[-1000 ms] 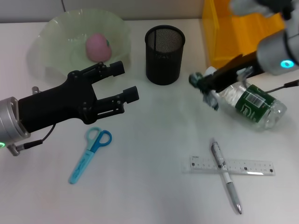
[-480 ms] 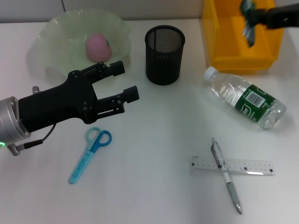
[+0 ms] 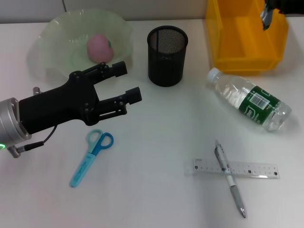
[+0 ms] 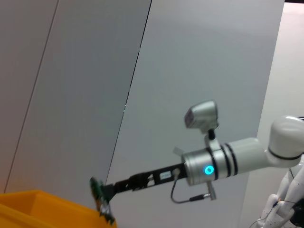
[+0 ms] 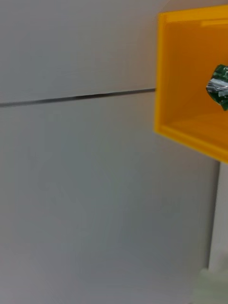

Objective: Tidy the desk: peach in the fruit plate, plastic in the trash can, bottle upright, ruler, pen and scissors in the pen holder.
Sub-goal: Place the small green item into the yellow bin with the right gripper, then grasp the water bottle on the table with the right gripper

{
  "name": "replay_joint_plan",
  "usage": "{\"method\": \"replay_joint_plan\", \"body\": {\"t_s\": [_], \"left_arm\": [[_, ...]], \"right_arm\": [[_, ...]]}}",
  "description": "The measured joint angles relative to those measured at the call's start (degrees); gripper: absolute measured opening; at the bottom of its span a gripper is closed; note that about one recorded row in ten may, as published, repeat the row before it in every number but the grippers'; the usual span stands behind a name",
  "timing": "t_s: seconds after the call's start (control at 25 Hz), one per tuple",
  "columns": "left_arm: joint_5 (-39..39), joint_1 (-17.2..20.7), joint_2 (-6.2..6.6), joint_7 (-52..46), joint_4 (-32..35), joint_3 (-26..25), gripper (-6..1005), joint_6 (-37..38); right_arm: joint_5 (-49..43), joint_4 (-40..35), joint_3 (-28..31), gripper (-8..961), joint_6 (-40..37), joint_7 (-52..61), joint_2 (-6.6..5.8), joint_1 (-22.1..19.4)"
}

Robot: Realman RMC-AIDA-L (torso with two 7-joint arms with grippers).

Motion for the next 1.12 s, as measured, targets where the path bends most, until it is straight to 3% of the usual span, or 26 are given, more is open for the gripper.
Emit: {"method": "replay_joint_plan", "body": {"t_s": [0.12, 0.24, 0.68, 0.8, 0.88, 0.92, 0.96, 1.12], "left_arm": [[0.0, 0.0, -0.02, 0.0, 0.0, -0.4, 803, 0.2], [0.0, 0.0, -0.03, -0.3, 0.0, -0.9, 803, 0.3], [0.0, -0.1, 0.03, -0.4, 0.0, -1.0, 803, 0.2], [0.0, -0.1, 0.04, -0.2, 0.0, -1.0, 803, 0.2], [0.0, -0.1, 0.06, -0.2, 0.0, -1.0, 802, 0.2], [0.0, -0.1, 0.06, -0.3, 0.0, -1.0, 802, 0.2], [0.0, -0.1, 0.06, -0.3, 0.0, -1.0, 802, 0.2], [0.0, -0.1, 0.0, -0.2, 0.0, -1.1, 802, 0.2]], "right_arm": [[0.0, 6.2, 0.2, 104, 2.8, -2.5, -0.04, 2.5], [-0.1, 7.8, 0.4, 106, 3.1, -3.6, -0.05, 3.4], [-0.3, 8.4, 0.4, 284, 3.2, -4.7, -0.05, 4.0], [-0.3, 6.0, 0.3, 419, 1.7, -4.8, -0.05, 3.1], [-0.1, 2.0, 0.1, 509, -2.2, -4.7, -0.02, 2.0], [-0.3, -2.5, 0.2, 536, -8.6, -4.5, -0.02, 1.4], [-0.3, -2.5, 0.2, 563, -8.6, -4.5, -0.02, 1.4], [-3.1, -10.9, 2.7, 642, -25.0, -0.2, -0.53, 2.6]]}}
